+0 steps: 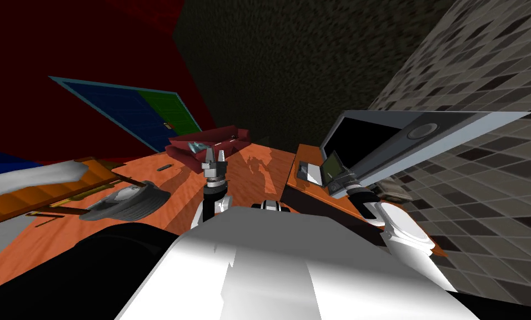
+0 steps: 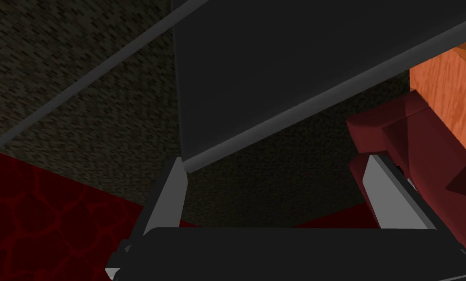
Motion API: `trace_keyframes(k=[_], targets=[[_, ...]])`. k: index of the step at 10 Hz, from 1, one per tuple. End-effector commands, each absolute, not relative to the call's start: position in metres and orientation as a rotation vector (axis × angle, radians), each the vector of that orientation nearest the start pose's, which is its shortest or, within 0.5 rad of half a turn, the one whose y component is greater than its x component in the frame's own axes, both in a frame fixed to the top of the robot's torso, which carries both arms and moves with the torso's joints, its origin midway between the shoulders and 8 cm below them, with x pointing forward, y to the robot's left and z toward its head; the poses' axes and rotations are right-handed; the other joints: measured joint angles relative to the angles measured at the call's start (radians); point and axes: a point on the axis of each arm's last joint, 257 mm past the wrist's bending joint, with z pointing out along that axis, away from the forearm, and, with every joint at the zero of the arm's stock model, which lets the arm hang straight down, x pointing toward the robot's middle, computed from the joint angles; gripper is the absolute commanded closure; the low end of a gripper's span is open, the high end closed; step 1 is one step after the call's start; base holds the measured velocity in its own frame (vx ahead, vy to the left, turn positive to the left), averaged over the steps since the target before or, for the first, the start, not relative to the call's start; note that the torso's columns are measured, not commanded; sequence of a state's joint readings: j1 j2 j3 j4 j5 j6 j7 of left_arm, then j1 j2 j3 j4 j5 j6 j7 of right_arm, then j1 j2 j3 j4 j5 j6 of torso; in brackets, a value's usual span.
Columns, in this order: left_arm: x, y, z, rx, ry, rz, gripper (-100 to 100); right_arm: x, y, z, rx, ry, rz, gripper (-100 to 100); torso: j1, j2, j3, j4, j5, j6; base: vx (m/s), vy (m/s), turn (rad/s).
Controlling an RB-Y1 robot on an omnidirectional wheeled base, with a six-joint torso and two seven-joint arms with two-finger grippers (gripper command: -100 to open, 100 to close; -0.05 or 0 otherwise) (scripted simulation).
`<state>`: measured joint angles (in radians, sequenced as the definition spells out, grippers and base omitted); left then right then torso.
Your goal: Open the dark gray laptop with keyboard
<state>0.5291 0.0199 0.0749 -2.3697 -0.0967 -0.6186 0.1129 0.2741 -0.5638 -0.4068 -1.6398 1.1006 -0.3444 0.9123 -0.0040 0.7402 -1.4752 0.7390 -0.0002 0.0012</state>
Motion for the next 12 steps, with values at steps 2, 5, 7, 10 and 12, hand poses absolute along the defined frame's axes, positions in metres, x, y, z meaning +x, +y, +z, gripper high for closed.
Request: trace_keyframes(k=[2, 5, 7, 10, 12], targets=[[0.3, 0.276, 0.074, -0.457, 0.55, -1.308, 0, 0.444, -0.549, -0.166, -0.753, 1.498, -0.945, -100, 0.001, -0.001, -0.001, 0.0, 0.001, -0.002, -0.16, -0.031, 0.316], [0.3, 0.276, 0.074, -0.457, 0.55, -1.307, 0, 0.443, -0.597, -0.157, -0.678, 1.535, -1.046, -100, -0.003, -0.003, -0.002, 0.0, 0.0, 0.005, -0.155, -0.035, 0.336], [0.3, 0.276, 0.074, -0.457, 0.55, -1.307, 0, 0.44, -0.602, -0.164, -0.673, 1.554, -1.045, -100, -0.005, -0.002, -0.001, -0.001, -0.002, 0.006, -0.089, -0.013, 0.131], [0.3, 0.276, 0.074, -0.457, 0.55, -1.307, 0, 0.435, -0.647, -0.152, -0.589, 1.585, -1.14, -100, -0.006, 0.0, 0.001, 0.0, -0.003, 0.003, -0.136, -0.004, 0.342], [0.3, 0.276, 0.074, -0.457, 0.55, -1.307, 0, 0.432, -0.653, -0.162, -0.582, 1.61, -1.138, -100, 0.0, 0.0, 0.001, -0.001, -0.001, 0.004, -0.101, -0.027, 0.115]])
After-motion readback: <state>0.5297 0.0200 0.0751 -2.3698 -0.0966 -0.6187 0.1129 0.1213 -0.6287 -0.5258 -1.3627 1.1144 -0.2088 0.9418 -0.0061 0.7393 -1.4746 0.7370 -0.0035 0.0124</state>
